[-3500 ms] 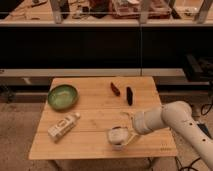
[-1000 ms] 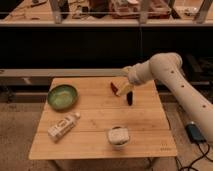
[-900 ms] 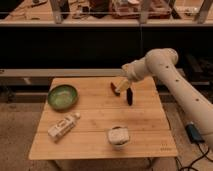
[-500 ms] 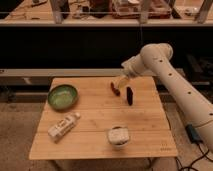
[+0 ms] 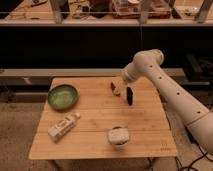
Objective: Place the pepper in the ceramic bowl
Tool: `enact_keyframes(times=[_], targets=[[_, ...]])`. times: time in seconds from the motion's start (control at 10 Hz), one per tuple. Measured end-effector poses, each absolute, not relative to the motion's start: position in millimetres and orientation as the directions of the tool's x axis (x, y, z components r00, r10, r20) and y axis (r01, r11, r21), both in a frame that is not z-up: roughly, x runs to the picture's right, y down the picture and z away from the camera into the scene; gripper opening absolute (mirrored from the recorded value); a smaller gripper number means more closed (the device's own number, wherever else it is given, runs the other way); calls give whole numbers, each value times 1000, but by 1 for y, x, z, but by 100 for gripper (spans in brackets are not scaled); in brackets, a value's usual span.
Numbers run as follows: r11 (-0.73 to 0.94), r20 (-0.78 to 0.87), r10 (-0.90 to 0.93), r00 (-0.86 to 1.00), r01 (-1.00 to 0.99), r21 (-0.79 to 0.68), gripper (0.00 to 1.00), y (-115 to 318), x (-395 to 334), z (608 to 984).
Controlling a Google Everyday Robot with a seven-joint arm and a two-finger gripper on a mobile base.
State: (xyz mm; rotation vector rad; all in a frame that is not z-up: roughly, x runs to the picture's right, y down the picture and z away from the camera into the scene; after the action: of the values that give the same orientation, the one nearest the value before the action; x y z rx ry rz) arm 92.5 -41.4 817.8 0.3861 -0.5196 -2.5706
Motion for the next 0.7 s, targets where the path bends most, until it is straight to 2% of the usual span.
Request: enact_keyframes(times=[0.7], targets=[[-786, -86, -507, -858, 419, 454, 80, -32, 81, 873]])
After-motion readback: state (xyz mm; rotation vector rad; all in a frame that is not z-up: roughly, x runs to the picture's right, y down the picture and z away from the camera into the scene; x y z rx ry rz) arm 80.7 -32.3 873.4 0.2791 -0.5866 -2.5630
